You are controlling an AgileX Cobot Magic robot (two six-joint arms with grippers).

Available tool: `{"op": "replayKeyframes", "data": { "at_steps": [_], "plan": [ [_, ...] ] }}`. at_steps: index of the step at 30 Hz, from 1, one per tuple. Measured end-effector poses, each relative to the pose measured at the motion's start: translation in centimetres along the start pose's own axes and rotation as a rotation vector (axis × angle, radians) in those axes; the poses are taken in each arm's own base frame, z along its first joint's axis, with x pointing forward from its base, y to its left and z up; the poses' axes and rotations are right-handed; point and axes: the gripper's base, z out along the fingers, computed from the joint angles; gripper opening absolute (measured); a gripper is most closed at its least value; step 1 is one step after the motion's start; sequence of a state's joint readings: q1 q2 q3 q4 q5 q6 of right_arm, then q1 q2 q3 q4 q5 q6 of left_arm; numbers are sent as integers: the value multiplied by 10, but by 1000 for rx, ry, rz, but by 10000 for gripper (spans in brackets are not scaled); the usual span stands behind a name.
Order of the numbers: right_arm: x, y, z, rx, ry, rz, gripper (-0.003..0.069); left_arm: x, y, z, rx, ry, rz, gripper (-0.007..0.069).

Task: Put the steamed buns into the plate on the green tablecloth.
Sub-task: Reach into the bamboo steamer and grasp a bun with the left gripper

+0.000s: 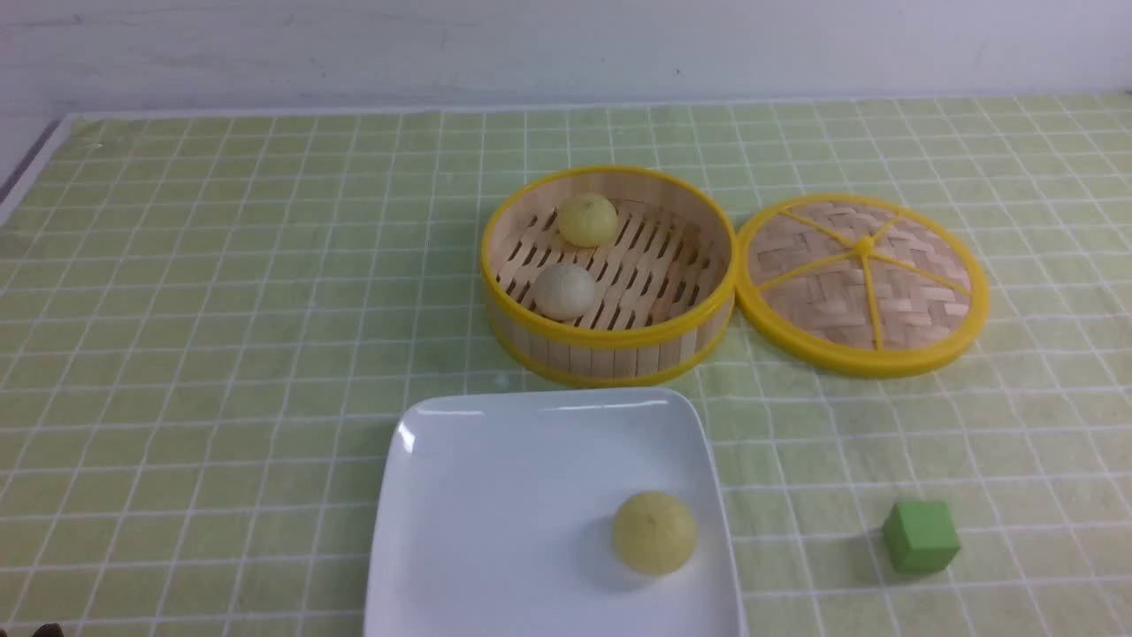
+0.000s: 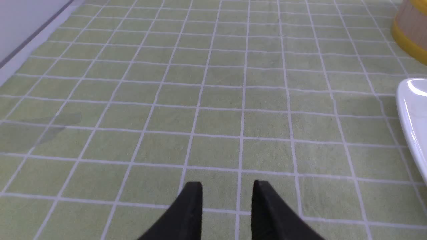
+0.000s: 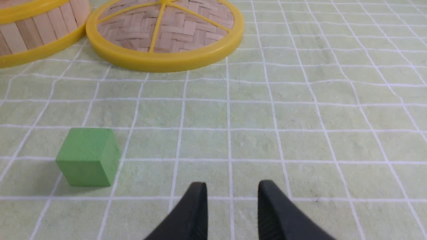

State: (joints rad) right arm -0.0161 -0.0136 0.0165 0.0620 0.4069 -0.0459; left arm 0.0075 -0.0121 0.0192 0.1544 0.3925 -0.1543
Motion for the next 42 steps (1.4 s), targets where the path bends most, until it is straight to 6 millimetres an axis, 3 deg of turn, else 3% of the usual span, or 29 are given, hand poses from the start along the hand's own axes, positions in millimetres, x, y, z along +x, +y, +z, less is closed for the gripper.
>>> {"op": "replayKeyframes", "data": {
  "at_steps": [32, 34, 37, 40, 42],
  "plan": [
    [0, 0, 0, 0, 0, 0, 240, 0, 0, 0, 1, 0, -7, 241],
    [0, 0, 0, 0, 0, 0, 240, 0, -2, 0, 17, 2, -84, 241],
    [0, 0, 0, 0, 0, 0, 240, -1, -12, 0, 131, 18, -605, 241],
    [0, 0, 0, 0, 0, 0, 240, -4, -18, -1, 208, 41, -970, 241],
    [0, 0, 0, 0, 0, 0, 240, -5, -20, -1, 236, 55, -1103, 241]
  ]
}}
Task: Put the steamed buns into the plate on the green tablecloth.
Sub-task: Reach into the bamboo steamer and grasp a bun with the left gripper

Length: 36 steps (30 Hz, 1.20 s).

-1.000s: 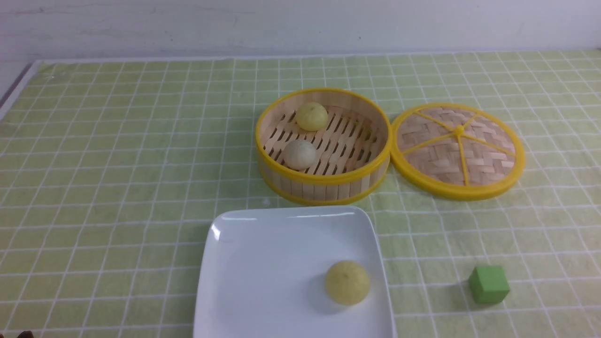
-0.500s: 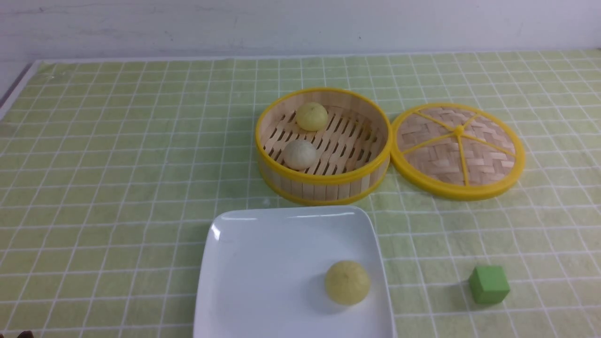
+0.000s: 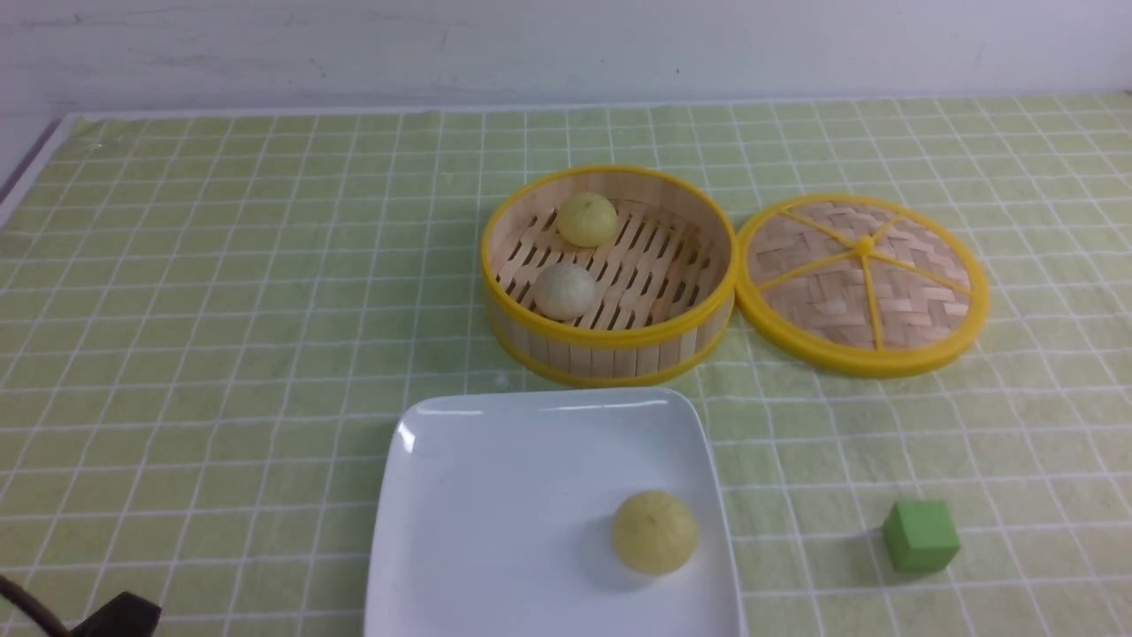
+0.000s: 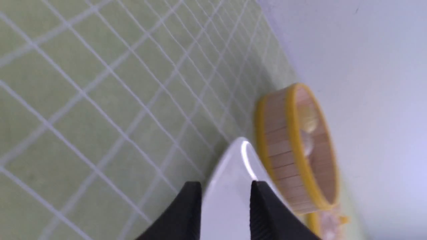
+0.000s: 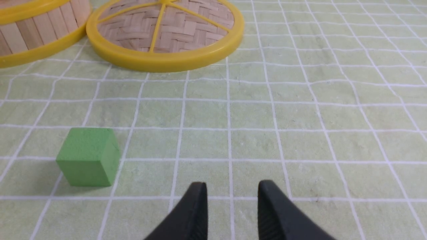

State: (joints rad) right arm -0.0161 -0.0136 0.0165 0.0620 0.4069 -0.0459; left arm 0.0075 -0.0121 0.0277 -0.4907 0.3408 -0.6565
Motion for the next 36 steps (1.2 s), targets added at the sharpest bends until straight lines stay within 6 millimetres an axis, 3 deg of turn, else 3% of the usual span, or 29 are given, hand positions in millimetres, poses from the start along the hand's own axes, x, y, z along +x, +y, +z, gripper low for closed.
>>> {"op": "replayKeyframes", "data": {
  "at_steps": [4, 9, 12, 13, 14, 15, 17, 18, 21, 23, 26, 27, 29, 30, 32, 34, 35, 36],
  "plan": [
    [0, 0, 0, 0, 0, 0, 240, -2, -4, 0, 49, -24, -107, 241],
    [0, 0, 0, 0, 0, 0, 240, -7, -13, -3, 85, -54, -73, 195],
    [0, 0, 0, 0, 0, 0, 240, -19, -50, -20, 142, -62, 108, 76],
    [0, 0, 0, 0, 0, 0, 240, -19, -49, -20, 133, -57, 119, 67],
    [0, 0, 0, 0, 0, 0, 240, -25, -67, -25, 117, -43, 205, 27],
    [0, 0, 0, 0, 0, 0, 240, -31, -82, -29, 87, -21, 278, 7],
    [0, 0, 0, 0, 0, 0, 240, -35, -90, -25, 7, 38, 332, 2],
    [0, 0, 0, 0, 0, 0, 240, -40, -94, -11, -145, 156, 402, 2],
    [0, 0, 0, 0, 0, 0, 240, -48, -98, 15, -365, 349, 492, 2],
    [0, 0, 0, 0, 0, 0, 240, -57, -108, 35, -431, 443, 528, 2],
    [0, 0, 0, 0, 0, 0, 240, -72, -149, 86, -386, 623, 627, 3],
    [0, 0, 0, 0, 0, 0, 240, -70, -148, 89, -391, 642, 617, 3],
    [0, 0, 0, 0, 0, 0, 240, -65, -177, 137, -296, 803, 702, 19],
    [0, 0, 0, 0, 0, 0, 240, -66, -180, 137, -284, 799, 707, 19],
    [0, 0, 0, 0, 0, 0, 240, -44, -192, 187, -274, 959, 748, 59],
    [0, 0, 0, 0, 0, 0, 240, -35, -195, 205, -285, 1003, 766, 81],
    [0, 0, 0, 0, 0, 0, 240, -20, -202, 236, -304, 1049, 814, 129],
    [0, 0, 0, 0, 0, 0, 240, -17, -199, 239, -314, 1064, 818, 134]
  ]
}}
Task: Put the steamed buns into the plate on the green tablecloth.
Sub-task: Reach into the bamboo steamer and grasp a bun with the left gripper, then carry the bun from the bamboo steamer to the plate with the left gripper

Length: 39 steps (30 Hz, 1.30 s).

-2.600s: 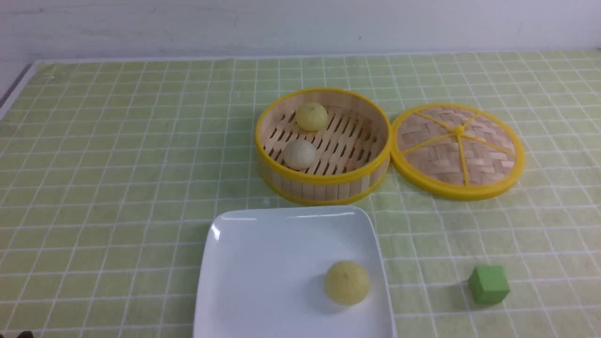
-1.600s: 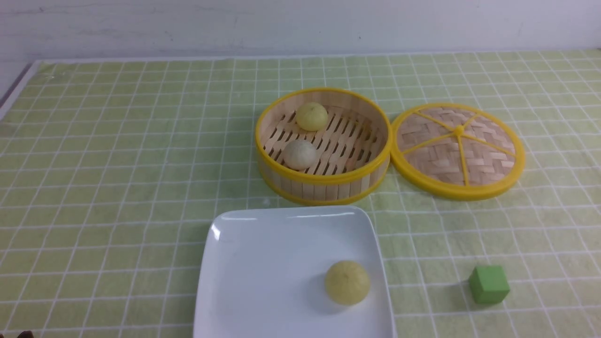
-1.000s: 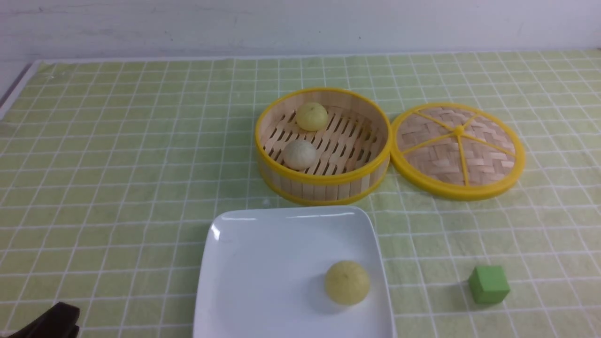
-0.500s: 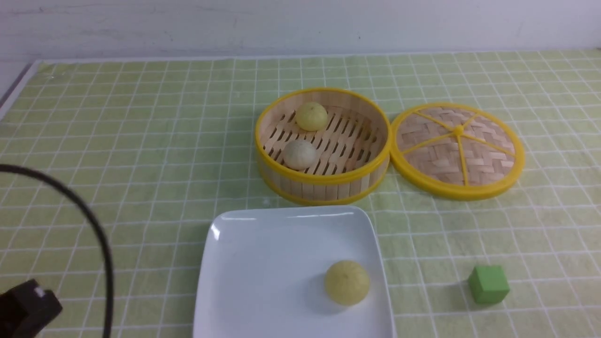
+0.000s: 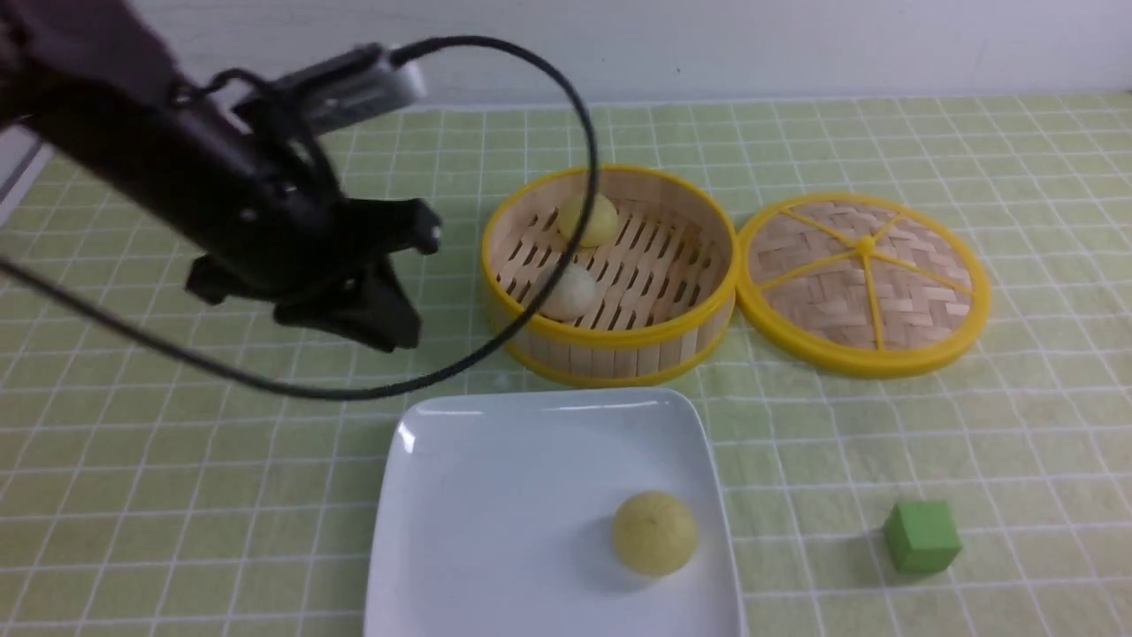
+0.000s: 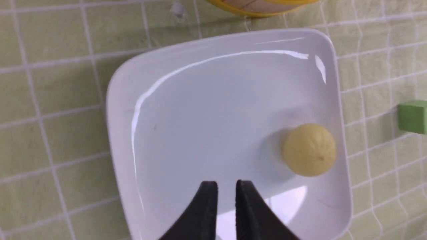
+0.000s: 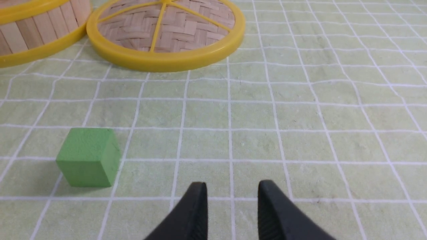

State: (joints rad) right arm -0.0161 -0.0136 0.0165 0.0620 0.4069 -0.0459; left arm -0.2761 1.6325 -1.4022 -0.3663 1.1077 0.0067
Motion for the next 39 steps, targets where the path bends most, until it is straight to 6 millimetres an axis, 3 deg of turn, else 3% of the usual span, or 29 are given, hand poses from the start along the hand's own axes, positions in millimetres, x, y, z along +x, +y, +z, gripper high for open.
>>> {"op": "replayKeyframes", "data": {
  "at_steps": [1, 2, 4, 7, 8, 9, 15, 20, 27, 31, 34, 35, 37, 39],
  "plan": [
    [0, 0, 0, 0, 0, 0, 240, -20, -12, 17, -23, 23, 43, 187],
    [0, 0, 0, 0, 0, 0, 240, -22, -12, 24, -33, 39, 46, 187],
    [0, 0, 0, 0, 0, 0, 240, -43, -29, 46, -64, 74, 90, 261],
    [0, 0, 0, 0, 0, 0, 240, -58, -42, 56, -83, 73, 103, 305],
    [0, 0, 0, 0, 0, 0, 240, -72, -48, 66, -104, 56, 109, 330],
    [0, 0, 0, 0, 0, 0, 240, -72, -48, 69, -108, 63, 107, 332],
    [0, 0, 0, 0, 0, 0, 240, -115, -54, 100, -125, -25, 98, 382],
    [0, 0, 0, 0, 0, 0, 240, -127, -49, 124, -143, -39, 84, 393],
    [0, 0, 0, 0, 0, 0, 240, -127, -41, 146, -166, -4, 79, 392],
    [0, 0, 0, 0, 0, 0, 240, -125, -37, 160, -172, 16, 49, 333],
    [0, 0, 0, 0, 0, 0, 240, -125, -36, 163, -174, 21, 44, 180],
    [0, 0, 0, 0, 0, 0, 240, -125, -38, 160, -169, 14, 44, 105],
    [0, 0, 0, 0, 0, 0, 240, -127, -42, 148, -158, -6, 49, 43],
    [0, 0, 0, 0, 0, 0, 240, -128, -48, 128, -148, -36, 70, 29]
  ]
}}
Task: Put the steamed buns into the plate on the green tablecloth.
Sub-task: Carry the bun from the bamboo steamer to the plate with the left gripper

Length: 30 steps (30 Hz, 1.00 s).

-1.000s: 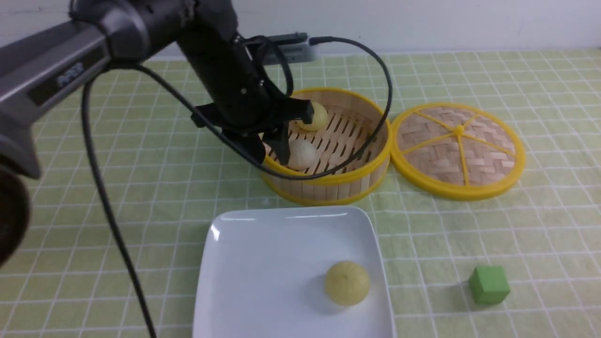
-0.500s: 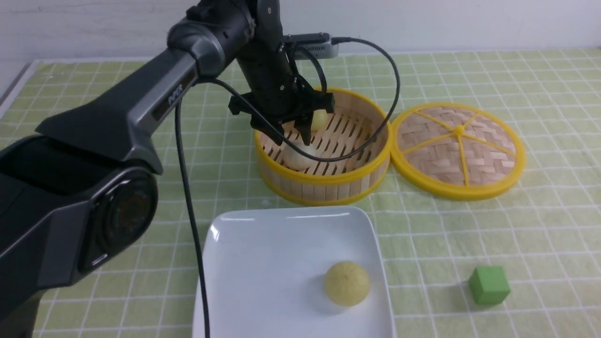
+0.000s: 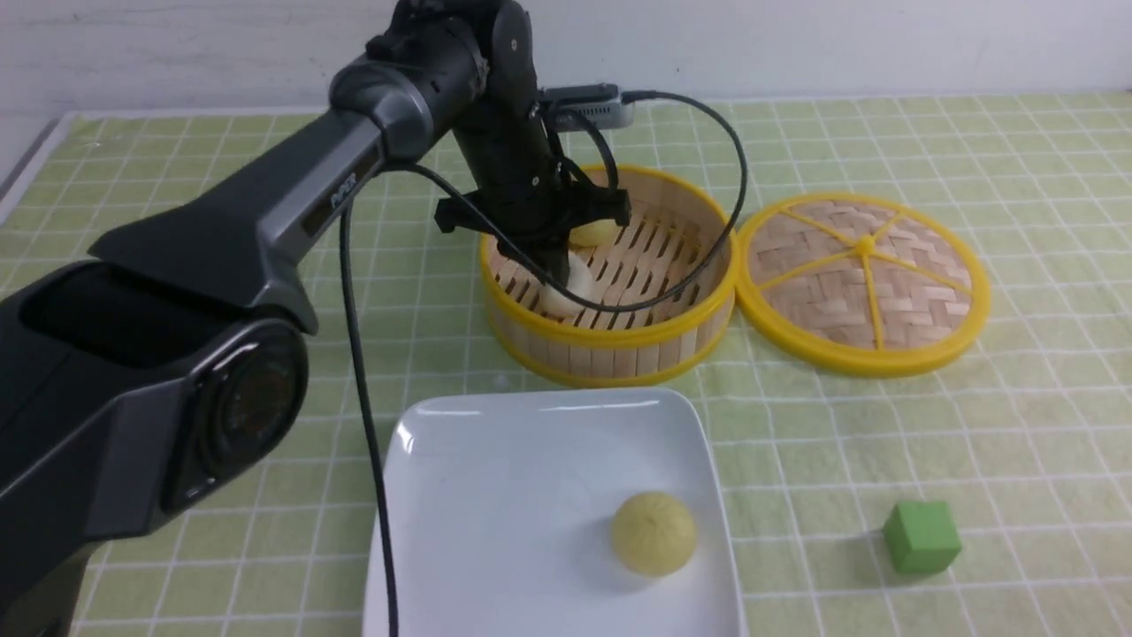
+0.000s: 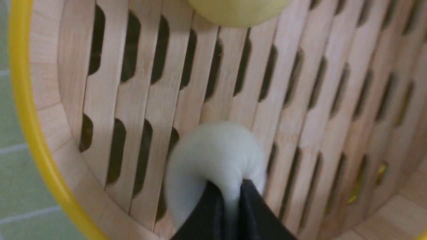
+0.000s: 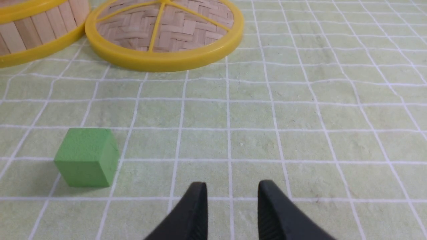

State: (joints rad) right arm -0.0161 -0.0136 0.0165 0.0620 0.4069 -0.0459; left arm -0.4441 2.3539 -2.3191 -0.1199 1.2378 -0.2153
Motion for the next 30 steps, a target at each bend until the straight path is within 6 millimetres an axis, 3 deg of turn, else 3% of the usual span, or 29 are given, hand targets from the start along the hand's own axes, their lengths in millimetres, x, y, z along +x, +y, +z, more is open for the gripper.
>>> {"op": "replayKeyframes", "data": {
  "at_steps": [2, 4, 5, 8, 10, 11, 14, 15, 16, 17, 19, 24, 25, 30],
  "plan": [
    [0, 0, 0, 0, 0, 0, 240, -2, -3, -27, 7, -50, 23, 29],
    [0, 0, 0, 0, 0, 0, 240, 0, -8, -81, 12, -141, 45, 29],
    [0, 0, 0, 0, 0, 0, 240, 3, -8, -99, 10, -166, 49, 29],
    [0, 0, 0, 0, 0, 0, 240, 28, -9, -140, 30, -171, 49, 29],
    [0, 0, 0, 0, 0, 0, 240, 42, -8, -142, 39, -128, 44, 29],
    [0, 0, 0, 0, 0, 0, 240, 65, -6, -125, 34, -23, 36, 29],
    [0, 0, 0, 0, 0, 0, 240, 99, -7, -86, 18, 153, 29, 32],
    [0, 0, 0, 0, 0, 0, 240, 117, -8, -60, 6, 227, 21, 37],
    [0, 0, 0, 0, 0, 0, 240, 118, -7, -57, 5, 232, 17, 39],
    [0, 0, 0, 0, 0, 0, 240, 132, -10, -36, -1, 266, 11, 50],
    [0, 0, 0, 0, 0, 0, 240, 141, -11, -18, -2, 268, 1, 75],
    [0, 0, 0, 0, 0, 0, 240, 142, -11, -9, -1, 240, -23, 202],
    [0, 0, 0, 0, 0, 0, 240, 141, -11, -9, -1, 234, -24, 257],
    [0, 0, 0, 0, 0, 0, 240, 130, -13, -22, 3, 229, -23, 427]
  ]
}}
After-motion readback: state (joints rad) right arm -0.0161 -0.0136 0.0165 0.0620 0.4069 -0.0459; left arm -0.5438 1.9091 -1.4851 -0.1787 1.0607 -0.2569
